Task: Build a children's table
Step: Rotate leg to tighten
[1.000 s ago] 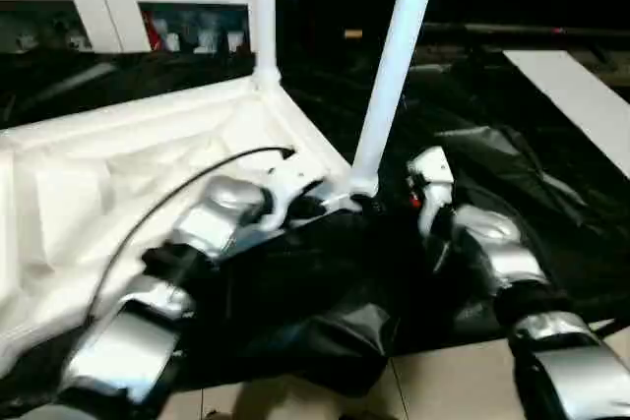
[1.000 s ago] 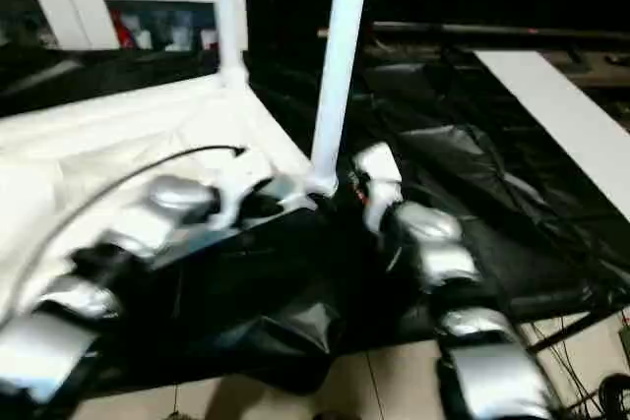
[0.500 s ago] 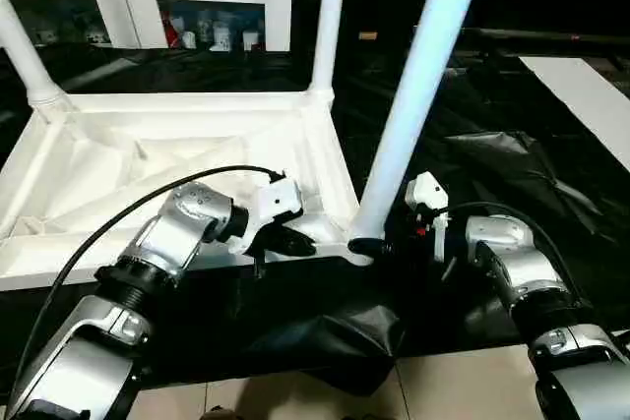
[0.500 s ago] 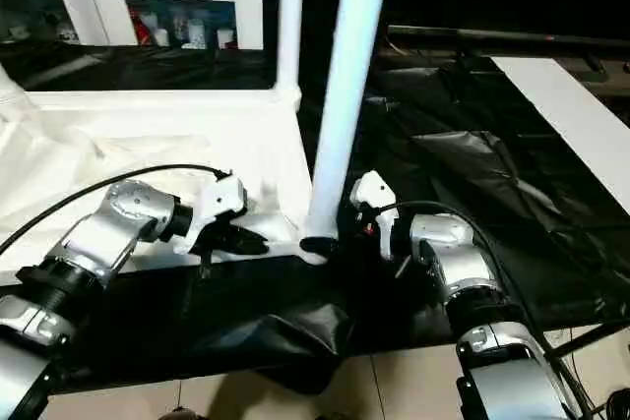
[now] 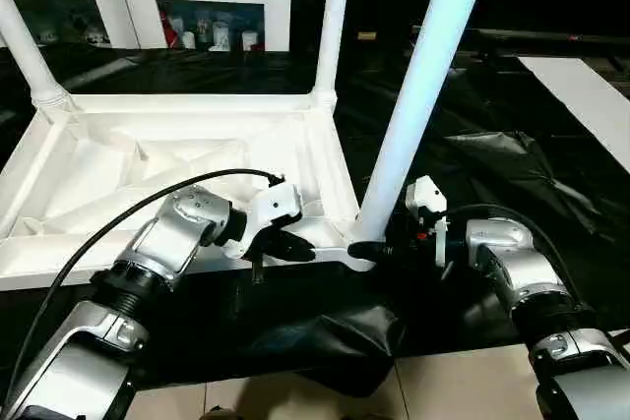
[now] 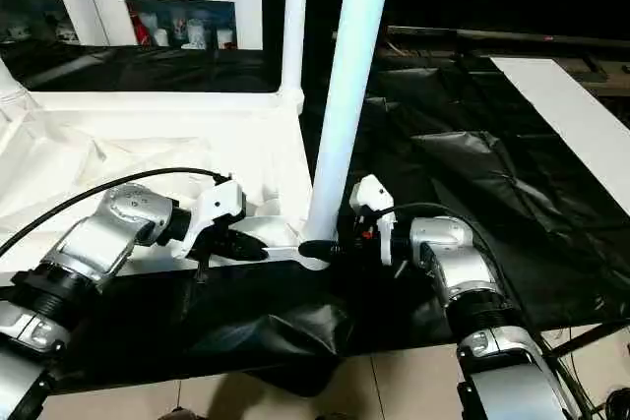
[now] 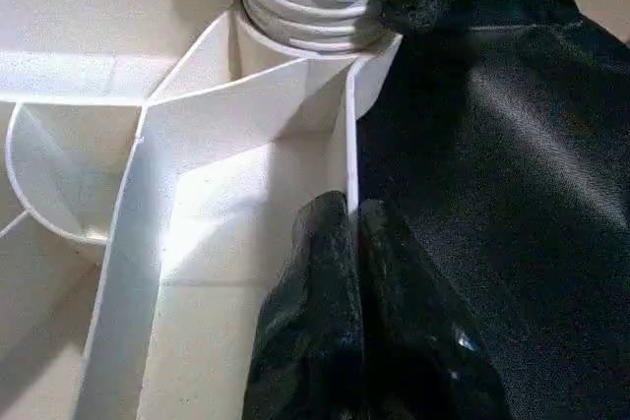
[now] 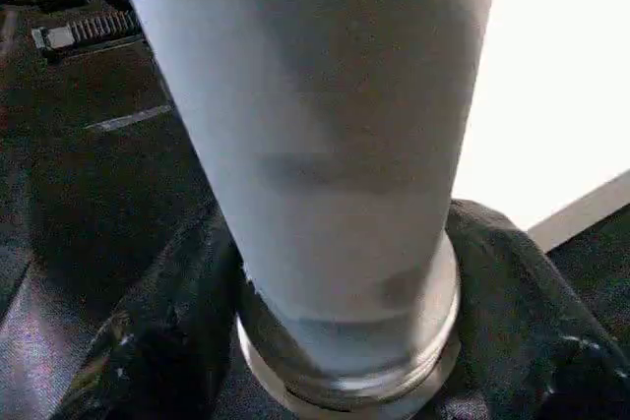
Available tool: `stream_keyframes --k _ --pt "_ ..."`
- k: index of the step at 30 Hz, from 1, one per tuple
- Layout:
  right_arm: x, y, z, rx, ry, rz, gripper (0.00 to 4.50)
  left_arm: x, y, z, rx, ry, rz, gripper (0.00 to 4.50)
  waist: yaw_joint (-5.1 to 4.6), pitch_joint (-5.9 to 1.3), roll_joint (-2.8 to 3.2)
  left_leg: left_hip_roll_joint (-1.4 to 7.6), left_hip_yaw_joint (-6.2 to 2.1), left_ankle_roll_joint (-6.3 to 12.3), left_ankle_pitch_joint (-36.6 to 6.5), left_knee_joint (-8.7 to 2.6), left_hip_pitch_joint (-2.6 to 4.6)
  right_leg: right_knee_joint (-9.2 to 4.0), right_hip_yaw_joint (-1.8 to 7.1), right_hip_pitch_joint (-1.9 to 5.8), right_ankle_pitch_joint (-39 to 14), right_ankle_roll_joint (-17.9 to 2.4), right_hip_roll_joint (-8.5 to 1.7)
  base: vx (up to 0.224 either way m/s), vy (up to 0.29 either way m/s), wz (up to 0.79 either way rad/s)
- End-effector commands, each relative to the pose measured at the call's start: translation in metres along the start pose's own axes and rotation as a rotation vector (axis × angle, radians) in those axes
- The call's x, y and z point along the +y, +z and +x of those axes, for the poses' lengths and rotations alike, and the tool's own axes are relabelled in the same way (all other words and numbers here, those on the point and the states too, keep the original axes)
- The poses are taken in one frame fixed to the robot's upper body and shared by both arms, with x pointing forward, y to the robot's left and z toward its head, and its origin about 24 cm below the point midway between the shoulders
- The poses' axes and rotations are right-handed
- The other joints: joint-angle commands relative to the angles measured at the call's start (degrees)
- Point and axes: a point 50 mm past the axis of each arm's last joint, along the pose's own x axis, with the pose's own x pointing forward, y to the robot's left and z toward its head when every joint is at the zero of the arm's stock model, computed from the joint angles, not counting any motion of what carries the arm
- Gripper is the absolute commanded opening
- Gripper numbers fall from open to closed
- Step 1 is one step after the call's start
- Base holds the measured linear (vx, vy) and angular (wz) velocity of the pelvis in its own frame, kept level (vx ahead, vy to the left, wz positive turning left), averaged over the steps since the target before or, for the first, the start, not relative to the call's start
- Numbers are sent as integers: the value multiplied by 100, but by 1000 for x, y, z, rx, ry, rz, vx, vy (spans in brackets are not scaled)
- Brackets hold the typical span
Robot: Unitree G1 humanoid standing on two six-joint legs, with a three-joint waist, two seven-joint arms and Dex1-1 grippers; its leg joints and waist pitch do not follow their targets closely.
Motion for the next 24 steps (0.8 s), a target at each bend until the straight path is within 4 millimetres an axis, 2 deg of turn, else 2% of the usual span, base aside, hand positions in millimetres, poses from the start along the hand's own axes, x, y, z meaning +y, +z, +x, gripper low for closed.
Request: stream_keyframes --k 1,2,3,4,6,7,8,10,12,13,14,16,18,19,21,22,24 --pt "-1 -2 -2 -5 -32 21 268 -7 2 6 -4 -67 1 0 -20 -401 -9 52 47 381 -607 -333 60 -317 210 347 -512 -1439 -353 0 0 0" --pt "-1 -2 -2 -5 -34 22 268 -7 2 6 -4 -66 0 0 -18 -405 -9 51 48 382 -603 -331 61 -315 211 349 -507 -1442 -355 0 0 0" --pt "-8 -6 1 -33 -158 45 268 -2 2 10 -11 -1 -40 0 -20 -403 7 49 46 373 -604 -331 60 -316 213 348 -513 -1444 -355 0 0 0" --pt "-9 -6 1 -41 -189 53 268 0 2 10 -12 15 -49 0 -37 -400 -1 51 56 357 -612 -330 57 -320 219 338 -520 -1454 -360 0 0 0" --pt "-16 -10 3 -70 -316 104 267 7 1 14 -9 100 -80 0 -52 -387 9 42 50 236 -777 -343 74 -354 215 319 -780 -1406 -354 0 0 0" --pt "-21 -16 6 -89 -463 163 267 17 3 20 -9 224 -115 0 -75 -365 10 38 40 91 -1021 -359 85 -399 211 303 -1236 -1295 -354 0 0 0" --pt "-23 -19 8 -91 -532 187 267 22 4 22 -15 285 -135 0 -91 -350 22 29 39 31 -1112 -365 97 -428 211 286 -1407 -1253 -350 0 0 0" --pt "-27 -22 14 -90 -665 231 267 29 8 29 -37 378 -200 0 -107 -369 30 17 12 -109 -1228 -365 99 -449 206 294 -1687 -1117 -364 0 0 0" --pt "-29 -22 20 -91 -770 259 267 33 12 36 -47 445 -245 0 -112 -379 11 11 12 -70 -1203 -364 83 -453 205 310 -1632 -1089 -356 0 0 0" --pt "-31 -21 25 -86 -854 280 267 36 14 41 -46 502 -266 0 -127 -386 37 9 16 -46 -1181 -357 95 -447 212 288 -1489 -1107 -351 0 0 0" --pt "-31 -20 31 -76 -890 292 267 37 16 45 -38 532 -264 0 -140 -385 28 -6 20 -28 -1176 -356 84 -452 210 292 -1471 -1106 -335 0 0 0" --pt "-30 -17 39 -65 -909 298 267 38 17 50 -28 564 -254 0 -137 -393 22 -16 21 16 -1144 -349 72 -451 208 301 -1418 -1080 -337 0 0 0" --pt "-26 -11 52 -68 -851 262 267 38 17 53 -7 570 -226 0 -123 -398 33 -9 25 89 -1121 -345 65 -455 208 305 -1315 -1072 -343 0 0 0" --pt "-22 -4 62 -97 -777 207 267 37 17 55 1 561 -213 0 -117 -399 15 -15 24 149 -1105 -346 43 -454 202 319 -1300 -1062 -347 0 0 0" --pt "-20 -1 65 -118 -749 192 267 37 17 55 2 560 -207 0 -104 -392 14 -5 24 198 -1062 -351 45 -452 200 320 -1275 -1075 -354 0 0 0" --pt "-18 4 67 -162 -720 181 302 37 16 55 1 553 -207 0 -97 -391 13 0 26 216 -1136 -351 55 -463 198 314 -1376 -1071 -360 0 0 0" --pt "-17 6 67 -179 -687 155 336 37 16 53 -2 543 -196 0 -88 -390 15 1 25 237 -1119 -353 48 -462 198 321 -1358 -1077 -360 0 0 0"
